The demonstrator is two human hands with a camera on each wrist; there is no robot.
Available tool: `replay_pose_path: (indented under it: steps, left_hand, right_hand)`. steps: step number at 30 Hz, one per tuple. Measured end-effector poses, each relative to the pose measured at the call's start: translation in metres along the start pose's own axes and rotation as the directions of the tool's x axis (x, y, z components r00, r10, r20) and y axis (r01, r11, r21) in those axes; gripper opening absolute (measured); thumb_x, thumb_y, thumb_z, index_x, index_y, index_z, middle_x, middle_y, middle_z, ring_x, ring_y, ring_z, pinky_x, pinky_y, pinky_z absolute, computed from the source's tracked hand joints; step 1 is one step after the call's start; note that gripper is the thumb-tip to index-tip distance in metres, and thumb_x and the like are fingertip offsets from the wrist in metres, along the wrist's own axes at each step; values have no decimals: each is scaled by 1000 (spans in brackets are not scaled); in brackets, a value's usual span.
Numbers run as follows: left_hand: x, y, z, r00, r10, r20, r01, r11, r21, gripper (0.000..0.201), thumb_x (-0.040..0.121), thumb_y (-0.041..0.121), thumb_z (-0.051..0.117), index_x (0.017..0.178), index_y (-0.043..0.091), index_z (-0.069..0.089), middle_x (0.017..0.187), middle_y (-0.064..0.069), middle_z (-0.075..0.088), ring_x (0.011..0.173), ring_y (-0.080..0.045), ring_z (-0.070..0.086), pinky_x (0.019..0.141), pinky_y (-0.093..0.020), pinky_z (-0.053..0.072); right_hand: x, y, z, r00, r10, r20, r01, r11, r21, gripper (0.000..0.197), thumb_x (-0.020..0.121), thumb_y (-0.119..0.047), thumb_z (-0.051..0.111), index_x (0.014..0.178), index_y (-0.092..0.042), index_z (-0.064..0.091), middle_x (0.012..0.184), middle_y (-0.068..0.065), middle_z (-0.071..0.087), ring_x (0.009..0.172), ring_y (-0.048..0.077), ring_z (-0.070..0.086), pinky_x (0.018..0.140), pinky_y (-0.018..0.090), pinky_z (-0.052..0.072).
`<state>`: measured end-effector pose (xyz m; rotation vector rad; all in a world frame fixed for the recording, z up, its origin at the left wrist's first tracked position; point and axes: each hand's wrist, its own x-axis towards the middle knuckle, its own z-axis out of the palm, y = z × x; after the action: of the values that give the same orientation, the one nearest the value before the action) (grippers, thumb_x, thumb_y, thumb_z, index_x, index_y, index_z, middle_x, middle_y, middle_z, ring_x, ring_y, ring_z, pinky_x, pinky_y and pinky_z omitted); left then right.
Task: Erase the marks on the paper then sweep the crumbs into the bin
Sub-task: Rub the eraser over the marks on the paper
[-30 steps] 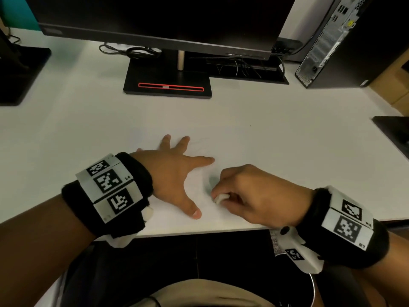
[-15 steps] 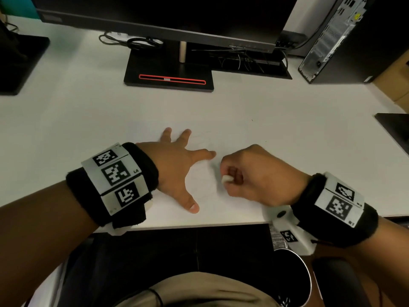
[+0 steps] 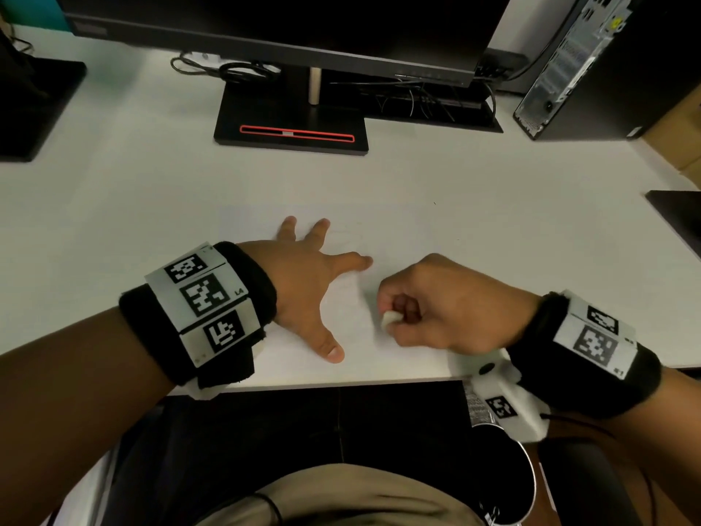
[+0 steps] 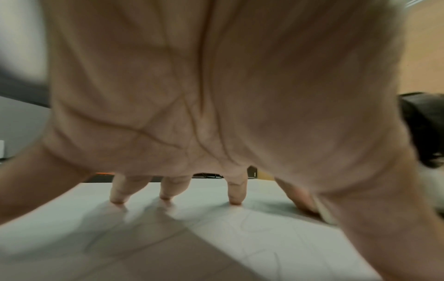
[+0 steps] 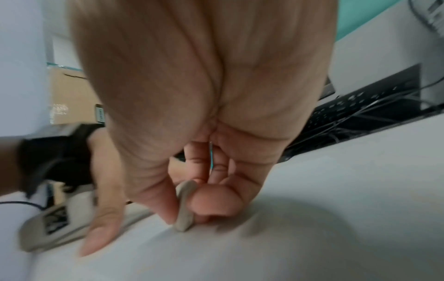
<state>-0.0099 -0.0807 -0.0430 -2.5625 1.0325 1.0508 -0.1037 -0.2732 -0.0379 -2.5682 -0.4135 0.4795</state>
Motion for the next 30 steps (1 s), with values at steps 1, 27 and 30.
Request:
replay_pose_path:
  steps: [1,27,30]
  left_hand:
    - [0,0,-1,1000,0,2,0,1000,-4,128,57,79,75,144,63,-17,159,1,-35,145,-41,-29,115,-63,25]
    - [-1,1,0,1000,3,19,-3,1000,-3,128,58,78,76,145,63,-17,158,1,-37,145,-40,-31,114,-65,26]
    - [0,1,0,1000,11,18,-11,1000,0,127,57,79,76,144,62,-15,159,1,-36,145,-40,-31,113,-65,27]
  right_hand:
    - [2,4,-3,999,22,-33,-22,1000,-2,8,88,-20,72,80,-19,68,61,-10,61,58,8,57,58,14,42]
    - [13,11,-10,999,29,-28,-29,1000,8,13,86,-16,72,75,-20,66,56,-13,58,53,7,54,56,15,40]
    - [17,2,-5,999,-37,-37,36,999,-27,13,85,-15,70,74,-17,63,58,-5,60,55,13,55,57,21,44]
